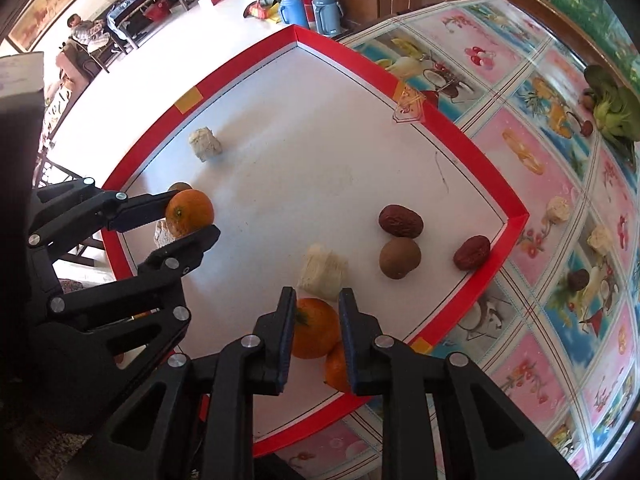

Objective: Organize fruits
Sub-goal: 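Carry the beige piece and orange into the white tray and open both tools, then move both tools back over the fruit on the tablecloth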

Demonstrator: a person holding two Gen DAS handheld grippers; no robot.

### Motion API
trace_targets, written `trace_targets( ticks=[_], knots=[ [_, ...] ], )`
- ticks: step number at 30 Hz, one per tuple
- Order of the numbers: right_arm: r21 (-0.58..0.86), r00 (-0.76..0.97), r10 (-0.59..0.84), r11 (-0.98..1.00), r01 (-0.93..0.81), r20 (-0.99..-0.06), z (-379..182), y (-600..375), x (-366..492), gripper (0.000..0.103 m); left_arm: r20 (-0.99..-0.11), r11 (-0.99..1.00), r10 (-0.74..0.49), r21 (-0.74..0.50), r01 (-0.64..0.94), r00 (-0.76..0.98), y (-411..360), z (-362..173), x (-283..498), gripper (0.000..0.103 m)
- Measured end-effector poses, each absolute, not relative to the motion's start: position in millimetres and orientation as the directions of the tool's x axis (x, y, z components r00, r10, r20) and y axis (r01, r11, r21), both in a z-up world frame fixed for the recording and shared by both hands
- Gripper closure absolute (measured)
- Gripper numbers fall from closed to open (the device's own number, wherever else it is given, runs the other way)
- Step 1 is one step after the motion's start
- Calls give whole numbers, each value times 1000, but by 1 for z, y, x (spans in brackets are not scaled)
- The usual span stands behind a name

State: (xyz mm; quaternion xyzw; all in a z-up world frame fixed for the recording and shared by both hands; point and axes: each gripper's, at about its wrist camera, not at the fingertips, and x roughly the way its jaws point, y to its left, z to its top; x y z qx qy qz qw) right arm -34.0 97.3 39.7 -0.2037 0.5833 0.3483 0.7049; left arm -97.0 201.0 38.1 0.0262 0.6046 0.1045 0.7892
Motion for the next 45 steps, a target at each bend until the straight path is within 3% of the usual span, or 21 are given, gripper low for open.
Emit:
trace_targets(
  ticks=[21, 27, 36, 45],
  knots=[
    [133, 120, 308, 687, -715, -944, 51, 83, -20, 76, -930, 973, 222, 189, -136, 294, 195, 48, -88, 68],
    [198, 157, 368, 758, -621, -916, 61, 52, 0, 68, -898, 975, 220, 184, -129, 381, 185, 71, -85, 54],
    [246, 166, 355, 852, -463, -920, 57, 8, 7, 67, -886, 982, 187, 176, -66, 425, 157, 81, -75, 54],
    [238, 192, 338, 881, -409, -921, 62, -33, 3, 66, -887, 987, 156, 160, -27, 435, 132, 80, -70, 54]
  ],
)
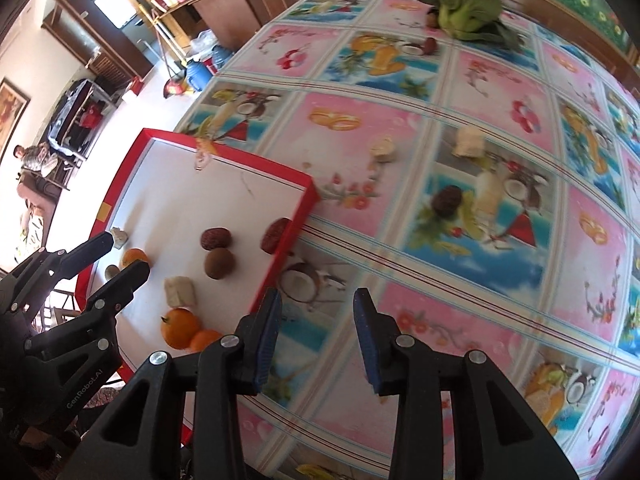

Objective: Organize fruits
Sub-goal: 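Move both tools back over the fruit on the tablecloth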

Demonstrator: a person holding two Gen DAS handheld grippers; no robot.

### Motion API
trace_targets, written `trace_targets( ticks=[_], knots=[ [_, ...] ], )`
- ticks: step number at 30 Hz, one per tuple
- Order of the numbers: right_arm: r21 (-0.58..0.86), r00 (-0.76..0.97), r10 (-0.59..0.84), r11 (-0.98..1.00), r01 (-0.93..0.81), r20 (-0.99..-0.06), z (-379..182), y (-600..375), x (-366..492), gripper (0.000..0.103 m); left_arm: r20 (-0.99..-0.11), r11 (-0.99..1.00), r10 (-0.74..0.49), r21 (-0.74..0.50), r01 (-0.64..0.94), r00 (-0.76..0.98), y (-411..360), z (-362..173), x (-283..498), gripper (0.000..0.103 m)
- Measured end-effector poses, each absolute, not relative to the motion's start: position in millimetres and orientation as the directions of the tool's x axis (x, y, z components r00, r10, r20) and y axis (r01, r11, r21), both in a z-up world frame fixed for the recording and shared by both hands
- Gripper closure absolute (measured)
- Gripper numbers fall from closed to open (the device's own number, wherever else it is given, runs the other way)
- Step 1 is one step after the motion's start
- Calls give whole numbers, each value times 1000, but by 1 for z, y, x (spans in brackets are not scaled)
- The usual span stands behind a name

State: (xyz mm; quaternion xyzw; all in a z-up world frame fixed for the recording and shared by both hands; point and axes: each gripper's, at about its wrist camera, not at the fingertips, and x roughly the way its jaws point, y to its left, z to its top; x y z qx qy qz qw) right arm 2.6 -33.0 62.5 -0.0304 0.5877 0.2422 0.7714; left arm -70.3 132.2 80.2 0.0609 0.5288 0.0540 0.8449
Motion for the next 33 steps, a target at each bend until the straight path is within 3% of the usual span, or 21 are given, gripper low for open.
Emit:
trace_targets(
  ticks=[6, 7, 9, 19, 21, 30, 33],
  knots=[
    [241, 192, 328, 898, -368, -925, 58, -56, 2, 66, -898, 988, 142, 157, 2, 417, 119, 75, -69, 53],
    [243, 191, 326, 901, -360, -926, 57, -59, 2, 66, -901, 987, 141, 158, 7, 410, 117, 74, -69, 51],
    [248, 187, 324, 907, -341, -927, 54, -67, 2, 66, -903, 986, 150, 169, 12, 402, 113, 71, -69, 32],
    [259, 190, 313, 929, -263, -930, 42, -102, 7, 66, -912, 978, 174, 203, 41, 371, 103, 65, -67, 25],
    [259, 191, 308, 935, -241, -932, 38, -111, 8, 66, -916, 977, 176, 206, 47, 360, 103, 63, -65, 20],
    [269, 196, 299, 948, -168, -934, 33, -142, 9, 66, -932, 975, 152, 195, 102, 328, 91, 57, -54, 17],
    [269, 194, 295, 952, -149, -936, 31, -150, 8, 61, -935, 977, 137, 182, 111, 327, 86, 59, -45, 17]
  ],
)
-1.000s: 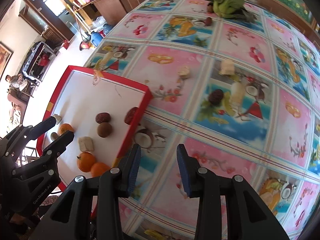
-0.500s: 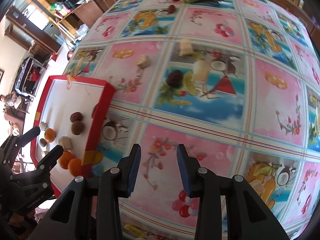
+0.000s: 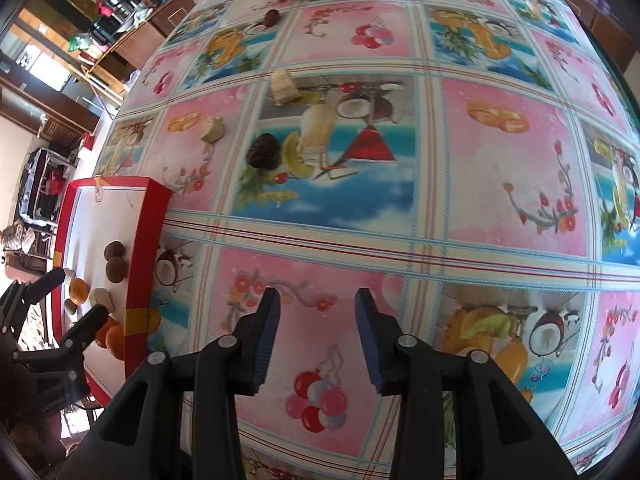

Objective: Organize fruits
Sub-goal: 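Move both tools back over the fruit on the tablecloth, then grasp a beige yam cube with the right tool while the left tool approaches a beige round piece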

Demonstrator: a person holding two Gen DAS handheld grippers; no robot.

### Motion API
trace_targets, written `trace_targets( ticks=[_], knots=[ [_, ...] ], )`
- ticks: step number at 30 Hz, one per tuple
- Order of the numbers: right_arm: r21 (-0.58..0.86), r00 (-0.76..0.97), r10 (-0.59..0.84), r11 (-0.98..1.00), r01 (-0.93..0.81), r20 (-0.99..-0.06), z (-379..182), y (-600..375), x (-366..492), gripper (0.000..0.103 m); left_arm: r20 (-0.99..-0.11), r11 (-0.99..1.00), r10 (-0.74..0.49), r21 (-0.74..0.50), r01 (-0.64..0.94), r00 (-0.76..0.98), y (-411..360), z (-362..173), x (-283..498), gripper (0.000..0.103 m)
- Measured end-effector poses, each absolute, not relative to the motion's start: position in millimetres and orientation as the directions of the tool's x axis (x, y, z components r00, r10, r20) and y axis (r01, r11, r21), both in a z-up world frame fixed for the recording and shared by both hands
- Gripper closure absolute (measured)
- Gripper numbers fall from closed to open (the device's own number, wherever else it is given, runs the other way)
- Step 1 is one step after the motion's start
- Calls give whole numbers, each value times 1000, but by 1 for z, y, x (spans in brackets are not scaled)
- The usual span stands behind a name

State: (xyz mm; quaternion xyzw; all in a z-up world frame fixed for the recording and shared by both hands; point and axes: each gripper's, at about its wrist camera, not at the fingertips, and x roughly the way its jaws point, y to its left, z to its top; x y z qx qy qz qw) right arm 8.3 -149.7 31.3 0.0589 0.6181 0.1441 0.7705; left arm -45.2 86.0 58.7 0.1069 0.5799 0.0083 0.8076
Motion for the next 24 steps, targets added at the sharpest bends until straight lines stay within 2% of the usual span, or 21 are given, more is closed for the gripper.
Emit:
trace_targets(
  ticks=[9, 24],
  knots=[
    [259, 182, 277, 959, -117, -944, 27, -163, 11, 59, -940, 980, 96, 146, 134, 329, 71, 62, -23, 17],
    [209, 205, 250, 957, -200, -946, 43, -135, 59, 59, -925, 988, 81, 123, 90, 371, 82, 75, 30, 17]
  ],
)
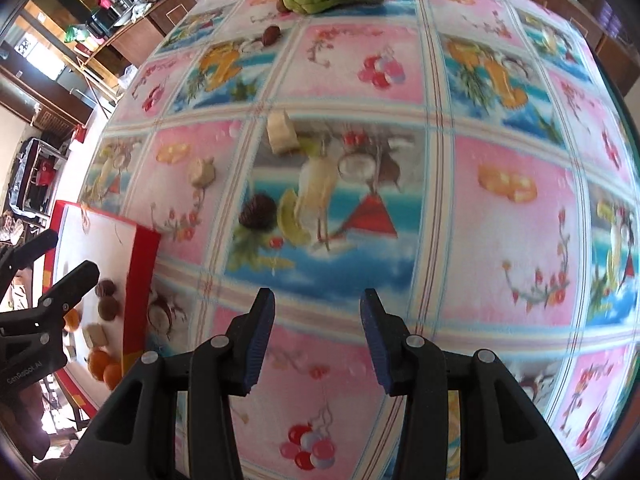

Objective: Organize fruits
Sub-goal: 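Grasp a beige yam cube with the right tool while the left tool approaches a beige round piece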

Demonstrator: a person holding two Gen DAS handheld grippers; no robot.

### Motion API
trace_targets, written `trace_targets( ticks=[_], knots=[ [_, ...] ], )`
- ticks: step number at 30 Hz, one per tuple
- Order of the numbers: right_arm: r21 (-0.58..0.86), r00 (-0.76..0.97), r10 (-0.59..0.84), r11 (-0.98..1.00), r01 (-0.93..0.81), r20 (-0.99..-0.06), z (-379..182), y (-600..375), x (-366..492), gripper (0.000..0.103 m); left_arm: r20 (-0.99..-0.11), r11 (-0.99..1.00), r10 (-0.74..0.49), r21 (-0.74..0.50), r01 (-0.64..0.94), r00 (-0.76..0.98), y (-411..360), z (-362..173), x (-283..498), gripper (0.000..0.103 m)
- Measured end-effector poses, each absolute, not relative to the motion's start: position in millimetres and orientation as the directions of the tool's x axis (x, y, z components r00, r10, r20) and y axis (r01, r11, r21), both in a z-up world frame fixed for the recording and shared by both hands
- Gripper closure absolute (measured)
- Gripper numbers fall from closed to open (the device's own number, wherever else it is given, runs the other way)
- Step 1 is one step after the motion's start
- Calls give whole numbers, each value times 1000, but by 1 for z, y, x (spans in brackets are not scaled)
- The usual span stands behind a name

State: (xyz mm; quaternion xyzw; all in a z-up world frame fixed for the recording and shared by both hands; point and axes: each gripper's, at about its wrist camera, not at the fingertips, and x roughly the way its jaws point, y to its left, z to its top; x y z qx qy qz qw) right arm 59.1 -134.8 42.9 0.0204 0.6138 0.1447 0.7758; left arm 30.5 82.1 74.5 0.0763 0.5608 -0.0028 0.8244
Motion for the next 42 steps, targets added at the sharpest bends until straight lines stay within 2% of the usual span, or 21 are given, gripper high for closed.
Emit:
trace_targets(
  ticks=[4, 12, 22, 23, 25, 28, 42],
  knots=[
    [212, 215, 259, 952, -221, -942, 47, -124, 76, 59, -922, 985, 87, 136, 106, 378, 76, 72, 46, 17],
    [261, 274, 296, 952, -158, -915, 53, -123, 119, 58, -927, 977, 94, 156, 146, 363, 64, 61, 59, 17],
    [249, 258, 284, 955, -159, -923, 38, -99, 151, 58, -936, 985, 98, 139, 98, 338, 77, 57, 68, 17],
    [258, 252, 292, 953, -160, -923, 36, -98, 151, 59, -936, 986, 96, 135, 94, 338, 78, 57, 69, 17],
    [269, 246, 303, 949, -161, -921, 34, -99, 151, 78, -938, 988, 91, 127, 88, 334, 79, 57, 70, 17],
    [274, 231, 307, 948, -165, -923, 32, -105, 151, 87, -939, 988, 90, 127, 90, 332, 76, 57, 74, 17],
    [371, 215, 366, 928, -18, -905, 27, -189, 99, 88, -948, 981, 42, 100, 168, 316, 38, 33, 114, 17]
  ],
)
